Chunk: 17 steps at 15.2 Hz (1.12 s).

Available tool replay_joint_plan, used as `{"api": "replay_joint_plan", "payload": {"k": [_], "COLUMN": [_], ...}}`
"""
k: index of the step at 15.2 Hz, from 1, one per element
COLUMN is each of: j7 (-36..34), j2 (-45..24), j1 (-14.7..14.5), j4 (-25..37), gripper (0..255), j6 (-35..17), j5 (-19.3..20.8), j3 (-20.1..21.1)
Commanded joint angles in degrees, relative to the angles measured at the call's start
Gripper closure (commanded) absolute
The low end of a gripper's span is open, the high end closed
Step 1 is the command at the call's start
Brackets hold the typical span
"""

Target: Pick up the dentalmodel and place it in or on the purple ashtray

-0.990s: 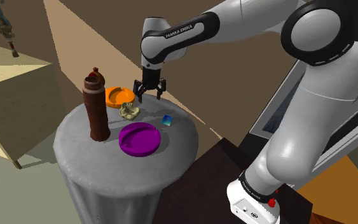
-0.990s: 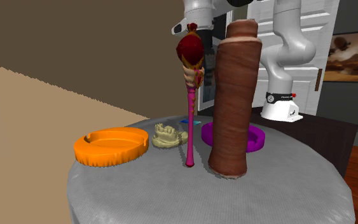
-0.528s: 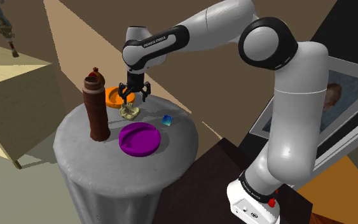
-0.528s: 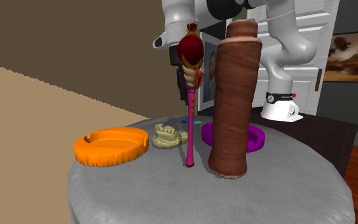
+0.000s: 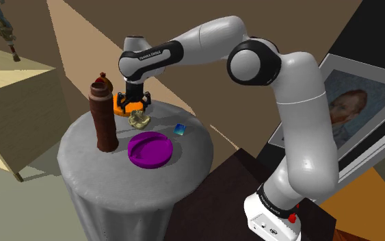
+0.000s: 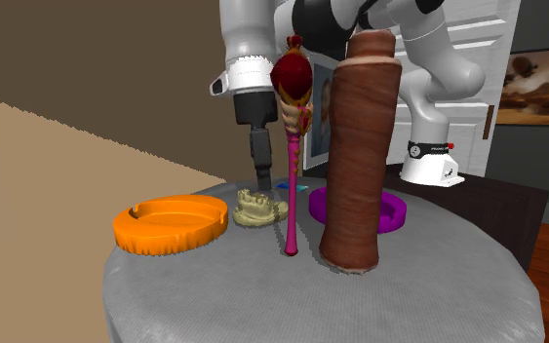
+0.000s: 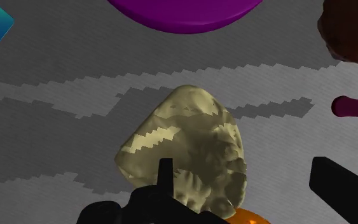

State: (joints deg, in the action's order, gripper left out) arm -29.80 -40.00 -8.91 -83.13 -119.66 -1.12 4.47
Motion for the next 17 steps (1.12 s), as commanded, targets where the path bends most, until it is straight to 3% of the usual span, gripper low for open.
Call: {"api": "replay_joint_plan", "payload": {"k": [1,12,13,17], "j7": [-0.04,-0.07,-0.07,-0.07], "j2": [-0.86,-2.19,-2.19,-2.18], "j1": [-0.07,-0.18,-0.18,-0.18], "j4": [0.01,-0.64,-0.64,-0.66], "gripper": [0,0,255,255], "j6": [-0.90,-2.88,-2.88,-2.89], "j5": [0.03,0.07,0.07,0.07], "j3": [-0.03,-0.05,-0.05,-0.05]}}
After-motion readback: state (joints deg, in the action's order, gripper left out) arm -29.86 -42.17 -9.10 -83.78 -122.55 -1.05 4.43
